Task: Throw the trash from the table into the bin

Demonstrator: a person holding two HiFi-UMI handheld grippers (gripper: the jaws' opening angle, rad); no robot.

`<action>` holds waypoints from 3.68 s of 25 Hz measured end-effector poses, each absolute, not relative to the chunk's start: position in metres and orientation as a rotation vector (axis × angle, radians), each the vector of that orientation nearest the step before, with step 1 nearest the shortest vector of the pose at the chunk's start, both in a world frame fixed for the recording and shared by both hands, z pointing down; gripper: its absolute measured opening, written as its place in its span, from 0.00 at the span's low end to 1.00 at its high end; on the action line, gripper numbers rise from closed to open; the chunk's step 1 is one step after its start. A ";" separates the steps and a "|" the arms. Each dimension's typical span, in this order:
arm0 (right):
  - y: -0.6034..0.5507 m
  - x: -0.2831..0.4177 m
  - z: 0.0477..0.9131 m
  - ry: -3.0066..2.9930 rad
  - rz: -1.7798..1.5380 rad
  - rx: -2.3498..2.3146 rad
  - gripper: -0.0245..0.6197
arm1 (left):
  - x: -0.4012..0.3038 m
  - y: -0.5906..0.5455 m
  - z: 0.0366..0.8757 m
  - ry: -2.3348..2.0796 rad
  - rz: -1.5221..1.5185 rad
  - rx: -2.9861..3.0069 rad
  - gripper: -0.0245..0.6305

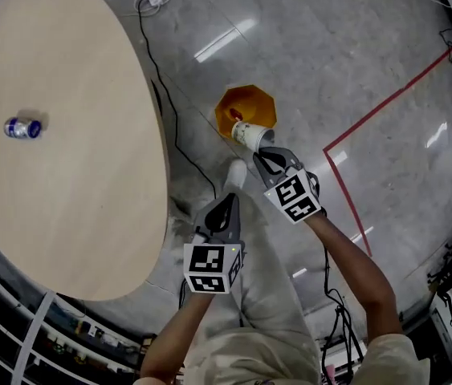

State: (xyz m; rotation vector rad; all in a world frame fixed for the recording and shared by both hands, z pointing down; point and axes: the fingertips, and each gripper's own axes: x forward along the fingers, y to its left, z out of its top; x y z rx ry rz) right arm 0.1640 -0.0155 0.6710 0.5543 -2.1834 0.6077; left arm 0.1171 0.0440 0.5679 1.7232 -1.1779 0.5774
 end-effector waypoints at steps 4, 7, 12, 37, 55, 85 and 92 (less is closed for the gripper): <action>-0.013 0.162 0.711 -2.133 0.644 0.533 0.07 | 0.111 0.049 0.603 -1.188 0.591 1.685 0.04; -0.015 0.162 0.745 -2.088 0.646 0.494 0.07 | 0.106 0.050 0.628 -1.206 0.590 1.657 0.04; -0.020 0.155 0.817 -2.009 0.648 0.416 0.07 | 0.107 0.054 0.683 -1.199 0.604 1.648 0.04; -0.036 0.148 0.864 -1.967 0.720 0.450 0.20 | 0.094 0.062 0.711 -1.195 0.654 1.716 0.04; -0.021 0.138 0.628 -2.161 0.708 0.747 0.05 | 0.103 0.088 0.537 -1.121 0.623 1.951 0.04; 0.144 -0.101 0.311 -2.463 0.560 0.597 0.05 | -0.128 0.211 0.283 -1.394 0.343 1.933 0.04; 0.180 -0.146 0.264 -2.527 0.559 0.548 0.05 | -0.184 0.243 0.240 -1.494 0.256 1.865 0.04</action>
